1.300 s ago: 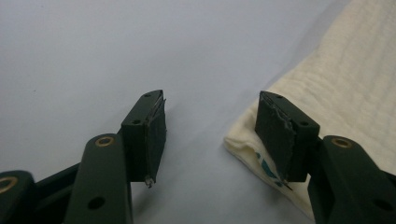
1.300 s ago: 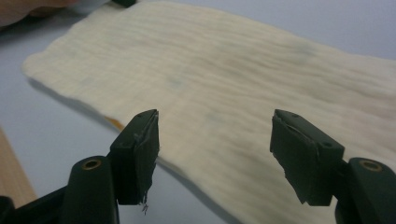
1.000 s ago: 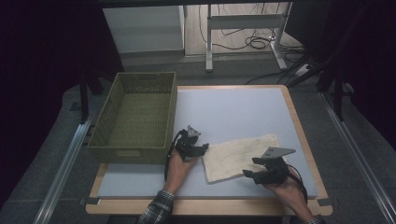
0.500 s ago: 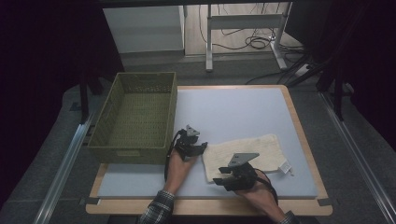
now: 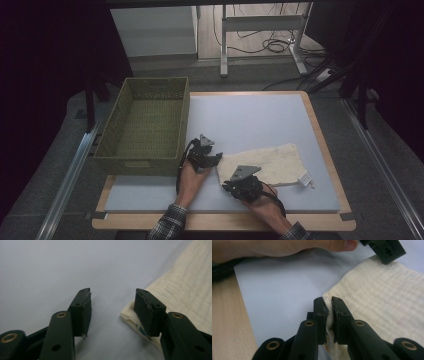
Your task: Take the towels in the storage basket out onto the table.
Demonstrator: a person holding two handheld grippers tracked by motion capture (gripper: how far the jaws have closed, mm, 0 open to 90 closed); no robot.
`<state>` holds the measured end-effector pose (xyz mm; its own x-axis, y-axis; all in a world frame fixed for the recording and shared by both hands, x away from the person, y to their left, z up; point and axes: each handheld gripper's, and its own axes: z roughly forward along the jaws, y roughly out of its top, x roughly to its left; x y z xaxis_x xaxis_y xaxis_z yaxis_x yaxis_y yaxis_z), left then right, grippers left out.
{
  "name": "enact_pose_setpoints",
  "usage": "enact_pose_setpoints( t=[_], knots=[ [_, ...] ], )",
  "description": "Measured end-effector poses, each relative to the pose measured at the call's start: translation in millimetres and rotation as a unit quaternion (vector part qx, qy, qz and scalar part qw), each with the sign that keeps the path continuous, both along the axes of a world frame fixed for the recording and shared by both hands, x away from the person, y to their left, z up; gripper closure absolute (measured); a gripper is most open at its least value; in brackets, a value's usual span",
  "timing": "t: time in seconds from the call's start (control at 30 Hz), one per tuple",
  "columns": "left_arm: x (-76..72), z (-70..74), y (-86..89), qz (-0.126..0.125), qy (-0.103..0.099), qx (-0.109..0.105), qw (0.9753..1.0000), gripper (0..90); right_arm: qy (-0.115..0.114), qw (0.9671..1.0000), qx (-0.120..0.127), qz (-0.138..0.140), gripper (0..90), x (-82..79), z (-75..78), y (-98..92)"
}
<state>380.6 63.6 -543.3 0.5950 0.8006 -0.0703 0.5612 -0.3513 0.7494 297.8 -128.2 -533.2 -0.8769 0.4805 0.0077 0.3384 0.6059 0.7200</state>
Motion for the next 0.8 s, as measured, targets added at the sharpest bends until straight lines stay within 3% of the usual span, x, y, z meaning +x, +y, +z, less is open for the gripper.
enact_pose_setpoints(
  t=[0.1,0.13,0.23,0.33,0.47,0.6,0.67,0.8],
  knots=[
    [-4.5,2.0,-0.4,-0.011,0.012,-0.015,0.9998,46.3,0.008,0.9999,0.01,-0.001,83.6,1.9,-0.9,-2.2],
    [-6.9,2.2,-0.5,-0.013,0.013,-0.021,0.9996,49.5,0.008,0.9999,0.011,-0.002,83.6,1.8,-1.1,-2.4],
    [-10.1,1.5,-3.1,-0.011,0.004,-0.005,0.9999,59.0,0.006,0.9999,0.012,-0.002,83.6,1.3,-1.5,-2.7],
    [-9.5,1.4,-3.1,-0.016,0.007,-0.009,0.9998,65.7,0.009,0.9999,0.013,-0.002,83.5,1.6,-1.3,-2.7],
    [-10.6,1.5,-5.3,-0.033,0.016,-0.02,0.9991,84.5,0.011,0.9998,0.015,-0.002,83.5,2.1,-1.3,-3.3],
    [-9.7,6.5,-6.6,-0.038,0.017,-0.01,0.9991,87.3,0.027,0.9994,0.021,0.001,83.6,3.3,0.3,-5.8],
    [-9.0,11.3,-6.6,-0.04,0.014,-0.018,0.9989,87.3,0.031,0.9991,0.028,0.002,83.7,2.2,2.3,-8.2],
    [-8.3,24.8,-11.6,-0.046,-0.003,-0.02,0.9987,87.1,0.021,0.999,0.039,-0.001,83.7,-0.4,11.1,-16.2]
  ],
)
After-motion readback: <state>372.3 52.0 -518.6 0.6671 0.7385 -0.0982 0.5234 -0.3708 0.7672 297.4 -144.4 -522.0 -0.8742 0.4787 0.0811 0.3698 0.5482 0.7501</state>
